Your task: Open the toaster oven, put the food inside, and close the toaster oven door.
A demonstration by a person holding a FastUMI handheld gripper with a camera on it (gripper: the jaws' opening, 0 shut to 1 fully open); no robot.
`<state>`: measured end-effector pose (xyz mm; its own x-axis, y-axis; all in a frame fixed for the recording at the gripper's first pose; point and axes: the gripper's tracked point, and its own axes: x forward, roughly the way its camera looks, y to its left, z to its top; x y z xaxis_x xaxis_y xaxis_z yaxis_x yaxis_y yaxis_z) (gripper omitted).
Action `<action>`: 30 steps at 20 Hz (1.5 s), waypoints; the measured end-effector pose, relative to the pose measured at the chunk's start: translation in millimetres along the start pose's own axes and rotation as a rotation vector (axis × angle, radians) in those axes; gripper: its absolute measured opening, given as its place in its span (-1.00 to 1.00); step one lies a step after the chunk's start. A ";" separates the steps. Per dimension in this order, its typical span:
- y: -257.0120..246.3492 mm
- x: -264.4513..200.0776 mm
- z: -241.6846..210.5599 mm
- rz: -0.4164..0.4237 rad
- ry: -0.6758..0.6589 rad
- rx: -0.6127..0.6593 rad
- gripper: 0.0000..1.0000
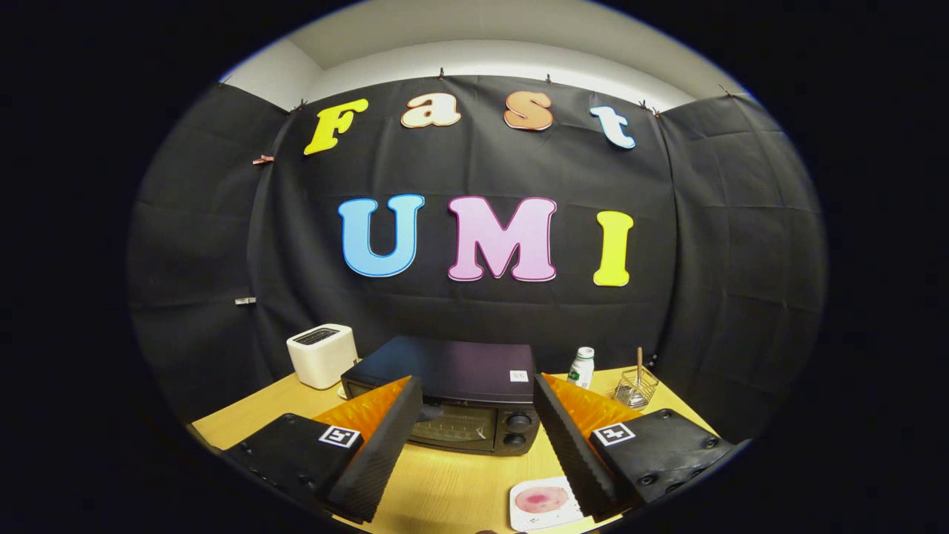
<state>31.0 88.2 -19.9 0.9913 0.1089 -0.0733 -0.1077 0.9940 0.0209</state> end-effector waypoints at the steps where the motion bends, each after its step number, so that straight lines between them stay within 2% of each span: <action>1: 5.2 4.3 -3.7 0.000 0.015 0.009 0.96; 7: 41.5 49.8 -14.2 -0.008 0.054 0.038 0.96; 19: 83.5 140.7 -102.1 -0.061 0.229 0.004 0.96; 25: 87.4 152.2 -123.5 -0.109 0.279 0.030 0.97; 30: 90.2 150.4 -129.4 -0.096 0.295 0.035 0.98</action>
<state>160.7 195.9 -158.1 0.9317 0.0191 -0.3628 -0.0072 0.9994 0.0340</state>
